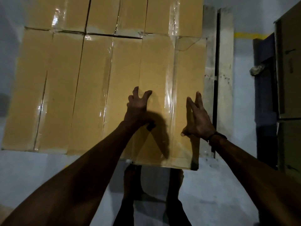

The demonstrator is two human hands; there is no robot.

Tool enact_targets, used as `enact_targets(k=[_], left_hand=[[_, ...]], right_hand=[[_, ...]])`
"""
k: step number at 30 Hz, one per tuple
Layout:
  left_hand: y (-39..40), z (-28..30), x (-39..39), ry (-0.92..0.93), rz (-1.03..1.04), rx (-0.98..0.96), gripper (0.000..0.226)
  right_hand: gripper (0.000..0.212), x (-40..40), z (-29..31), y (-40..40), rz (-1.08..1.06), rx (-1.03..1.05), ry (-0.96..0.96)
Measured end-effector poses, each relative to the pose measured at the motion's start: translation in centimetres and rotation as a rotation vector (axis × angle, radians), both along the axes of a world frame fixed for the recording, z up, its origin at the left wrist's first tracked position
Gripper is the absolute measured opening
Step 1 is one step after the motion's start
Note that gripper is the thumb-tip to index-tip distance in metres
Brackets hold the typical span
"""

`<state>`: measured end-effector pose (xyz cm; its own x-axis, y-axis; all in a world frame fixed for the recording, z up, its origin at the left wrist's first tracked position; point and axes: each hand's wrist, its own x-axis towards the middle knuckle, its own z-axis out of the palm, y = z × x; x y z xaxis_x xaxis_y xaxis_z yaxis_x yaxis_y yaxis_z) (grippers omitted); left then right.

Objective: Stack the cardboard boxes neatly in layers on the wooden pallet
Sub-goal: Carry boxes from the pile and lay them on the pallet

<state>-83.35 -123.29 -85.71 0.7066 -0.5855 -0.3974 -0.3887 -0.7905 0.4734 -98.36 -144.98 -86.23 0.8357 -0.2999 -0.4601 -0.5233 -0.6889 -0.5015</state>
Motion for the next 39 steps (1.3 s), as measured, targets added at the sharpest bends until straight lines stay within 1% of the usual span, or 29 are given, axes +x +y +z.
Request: enact_targets(k=[3, 10, 16, 18, 20, 22, 26, 28, 31, 34, 37, 39], left_hand=[[0.4, -1.4, 0.0, -0.066, -0.030, 0.068, 0.133], [0.6, -4.0, 0.1, -0.096, -0.110, 0.160, 0.132], [0.2, -4.9, 0.3, -0.140, -0.173, 0.276, 0.133], [0.4, -5.0, 0.3, -0.122, -0.171, 0.283, 0.133], [0.9, -4.9, 0.0, -0.103, -0.172, 0.263, 0.128], [1.9, -4.6, -0.8, -0.076, -0.165, 0.240, 0.119], [5.1, -4.0, -3.8, -0.012, -0.128, 0.222, 0.106], [7.4, -3.8, -5.6, 0.005, -0.131, 0.199, 0.103], [10.9, -3.9, -8.2, 0.044, -0.178, 0.172, 0.109], [13.7, -4.6, -10.1, 0.075, -0.272, 0.164, 0.122], [14.9, -5.0, -11.2, 0.051, -0.345, 0.183, 0.131], [14.9, -5.1, -11.6, 0.011, -0.358, 0.193, 0.128]], right_hand=[[0.157, 0.0, -1.3, -0.1, 0.016, 0.003, -0.002], [0.158, 0.5, -3.3, -0.8, 0.047, 0.005, 0.011], [0.157, 1.5, -4.3, -1.7, 0.087, 0.020, 0.059], [0.157, 1.3, -4.7, -1.8, 0.111, 0.019, 0.057], [0.158, 0.9, -4.9, -2.1, 0.152, 0.018, 0.047], [0.155, 0.3, -5.0, -2.1, 0.186, 0.004, 0.044], [0.139, -1.8, -4.7, -0.6, 0.174, -0.017, 0.059], [0.134, -3.4, -4.5, 0.5, 0.172, -0.009, 0.065], [0.130, -6.9, -4.1, 2.7, 0.166, -0.001, 0.064], [0.140, -10.5, -4.2, 5.2, 0.183, 0.005, 0.084], [0.147, -13.9, -5.0, 6.7, 0.185, 0.014, 0.045], [0.139, -15.1, -5.7, 7.0, 0.198, 0.002, 0.005]])
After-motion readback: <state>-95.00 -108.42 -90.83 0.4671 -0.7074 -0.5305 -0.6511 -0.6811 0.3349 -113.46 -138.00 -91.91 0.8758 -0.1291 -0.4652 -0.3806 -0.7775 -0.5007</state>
